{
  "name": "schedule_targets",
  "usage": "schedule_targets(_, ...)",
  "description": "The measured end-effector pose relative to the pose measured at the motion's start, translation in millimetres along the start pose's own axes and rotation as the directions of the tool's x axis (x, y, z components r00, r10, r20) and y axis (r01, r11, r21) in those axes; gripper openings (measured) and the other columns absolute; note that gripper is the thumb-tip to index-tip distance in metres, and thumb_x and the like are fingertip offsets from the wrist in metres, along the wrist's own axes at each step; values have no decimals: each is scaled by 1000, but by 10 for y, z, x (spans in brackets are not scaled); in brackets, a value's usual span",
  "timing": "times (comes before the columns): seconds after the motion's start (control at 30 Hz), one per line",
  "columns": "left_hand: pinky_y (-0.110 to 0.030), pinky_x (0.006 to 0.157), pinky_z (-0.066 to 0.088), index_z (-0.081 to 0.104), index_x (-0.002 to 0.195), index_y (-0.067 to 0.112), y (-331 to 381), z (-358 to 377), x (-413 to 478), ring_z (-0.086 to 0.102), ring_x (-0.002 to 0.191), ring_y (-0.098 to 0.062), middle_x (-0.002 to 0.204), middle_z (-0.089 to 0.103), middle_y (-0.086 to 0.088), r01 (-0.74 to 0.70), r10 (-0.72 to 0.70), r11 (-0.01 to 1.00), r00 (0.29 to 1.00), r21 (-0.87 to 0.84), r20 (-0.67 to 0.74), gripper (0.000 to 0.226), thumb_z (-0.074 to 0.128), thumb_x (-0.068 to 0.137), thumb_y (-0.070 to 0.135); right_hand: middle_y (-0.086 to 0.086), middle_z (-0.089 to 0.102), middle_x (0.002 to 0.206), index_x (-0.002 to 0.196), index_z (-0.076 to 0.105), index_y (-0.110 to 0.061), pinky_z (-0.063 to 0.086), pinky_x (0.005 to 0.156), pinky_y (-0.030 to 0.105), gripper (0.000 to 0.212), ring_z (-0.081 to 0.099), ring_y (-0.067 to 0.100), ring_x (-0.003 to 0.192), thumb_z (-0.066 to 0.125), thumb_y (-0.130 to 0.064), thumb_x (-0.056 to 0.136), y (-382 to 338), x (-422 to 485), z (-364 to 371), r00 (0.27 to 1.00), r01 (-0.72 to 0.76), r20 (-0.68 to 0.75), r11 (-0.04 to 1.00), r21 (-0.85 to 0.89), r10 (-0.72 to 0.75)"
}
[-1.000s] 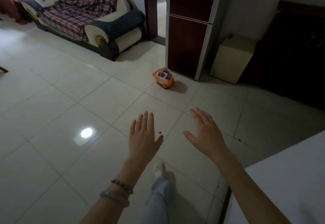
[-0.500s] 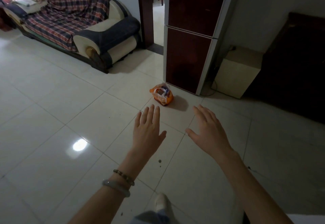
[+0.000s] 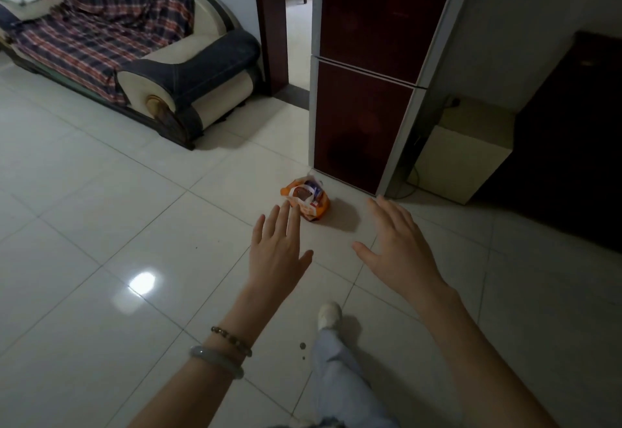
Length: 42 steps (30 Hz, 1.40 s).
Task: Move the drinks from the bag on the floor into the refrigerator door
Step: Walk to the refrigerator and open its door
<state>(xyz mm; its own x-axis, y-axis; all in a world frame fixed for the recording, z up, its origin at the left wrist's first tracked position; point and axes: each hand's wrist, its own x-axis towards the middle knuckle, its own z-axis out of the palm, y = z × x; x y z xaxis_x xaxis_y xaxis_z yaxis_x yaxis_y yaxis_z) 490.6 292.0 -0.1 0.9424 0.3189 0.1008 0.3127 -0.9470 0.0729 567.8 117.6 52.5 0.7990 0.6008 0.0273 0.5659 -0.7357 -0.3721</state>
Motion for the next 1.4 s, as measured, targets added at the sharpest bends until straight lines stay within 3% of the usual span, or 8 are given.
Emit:
schedule_targets(0.3, -40, 115, -1, -5, 148, 13, -170, 192, 1644, 0, 144, -26, 157, 0, -9, 37, -37, 999, 999, -3, 12, 86, 45, 90, 53, 7, 15, 156, 147, 13, -18, 22, 114, 38, 79, 10, 21, 142, 57, -43, 87, 353, 1702, -44, 1000, 3, 14, 999, 39, -4)
schedule_targets(0.5, -41, 115, 3, 6, 148, 11, -253, 244, 2584, 9, 143, -27, 156, 11, -11, 27, -27, 999, 1000, -38, 5, 85, 47, 88, 55, 5, 11, 156, 148, 9, -20, 20, 114, 38, 80, 6, 20, 143, 56, -44, 87, 557, 2737, -130, 999, 10, 38, 998, 58, -12)
schedule_targets(0.77, -38, 114, -2, -2, 149, 13, -538, 363, 3458, 2, 144, -25, 157, 1, -9, 67, -65, 997, 997, -38, 38, 84, 37, 90, 59, 4, 9, 157, 148, 7, -21, 14, 113, 34, 82, 5, 19, 143, 56, -45, 86, 672, 3707, -71, 998, 16, 66, 998, 54, -19)
schedule_targets(1.1, -38, 114, -1, -5, 148, 13, -1111, 553, 5105, 2, 144, -25, 157, -1, -9, -6, 7, 1000, 999, -29, 36, 86, 44, 90, 55, 5, 6, 157, 148, 3, -22, 15, 115, 37, 83, 3, 20, 143, 56, -44, 87, 648, 5191, 138, 997, -65, 43, 997, 30, 63)
schedule_targets(1.4, -39, 115, -1, -8, 147, 12, -1860, 401, 6639, 0, 144, -25, 157, -3, -10, -200, 199, 980, 979, 11, 44, 84, 40, 92, 54, 4, 2, 157, 148, 1, -24, 13, 114, 35, 84, 2, 21, 143, 53, -50, 87, 298, 6694, 196, 979, -198, -37, 980, 28, 199)
